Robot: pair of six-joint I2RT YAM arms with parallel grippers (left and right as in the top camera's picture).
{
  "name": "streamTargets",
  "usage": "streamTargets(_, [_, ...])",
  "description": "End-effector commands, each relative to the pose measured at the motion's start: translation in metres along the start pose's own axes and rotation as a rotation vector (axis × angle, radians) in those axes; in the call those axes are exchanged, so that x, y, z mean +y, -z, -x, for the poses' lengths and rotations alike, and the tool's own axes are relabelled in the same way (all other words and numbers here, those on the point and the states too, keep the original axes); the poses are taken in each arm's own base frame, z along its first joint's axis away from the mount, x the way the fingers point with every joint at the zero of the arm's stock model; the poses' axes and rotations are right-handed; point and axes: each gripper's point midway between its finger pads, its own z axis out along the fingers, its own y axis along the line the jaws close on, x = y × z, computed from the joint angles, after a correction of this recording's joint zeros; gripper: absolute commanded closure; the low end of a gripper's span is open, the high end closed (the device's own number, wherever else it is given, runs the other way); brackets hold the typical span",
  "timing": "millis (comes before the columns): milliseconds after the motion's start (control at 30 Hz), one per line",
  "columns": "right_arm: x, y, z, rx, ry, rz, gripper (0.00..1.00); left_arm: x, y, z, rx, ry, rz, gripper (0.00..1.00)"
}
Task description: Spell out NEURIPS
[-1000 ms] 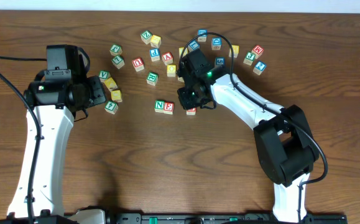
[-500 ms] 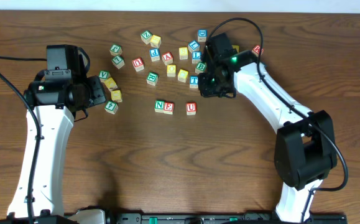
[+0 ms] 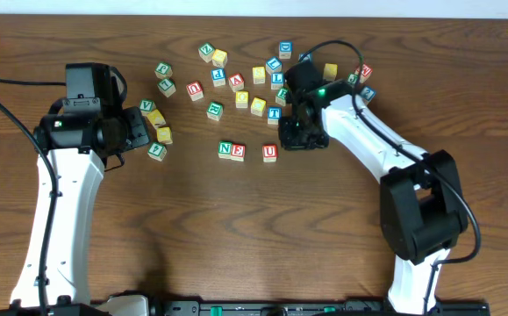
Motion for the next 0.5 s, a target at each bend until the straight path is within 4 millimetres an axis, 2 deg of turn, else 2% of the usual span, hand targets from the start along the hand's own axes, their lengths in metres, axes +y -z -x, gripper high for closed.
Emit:
streamTargets(0, [0.005,-0.019,-0.013,0.047,-0.02,-0.023,0.84,0.002,0.0,0.002,-0.001,-0.003,0.007,0.57])
streamTargets(300, [0.01,-0.037,-0.011,0.049,-0.014,-0.017,0.82,0.002,0.0,0.002,-0.001,-0.003,0.007,0.57])
streamTargets(467, [0.016,-0.038,-0.01,0.042,-0.004,0.004,0.82,0.002,0.0,0.002,-0.001,-0.003,0.007,0.57])
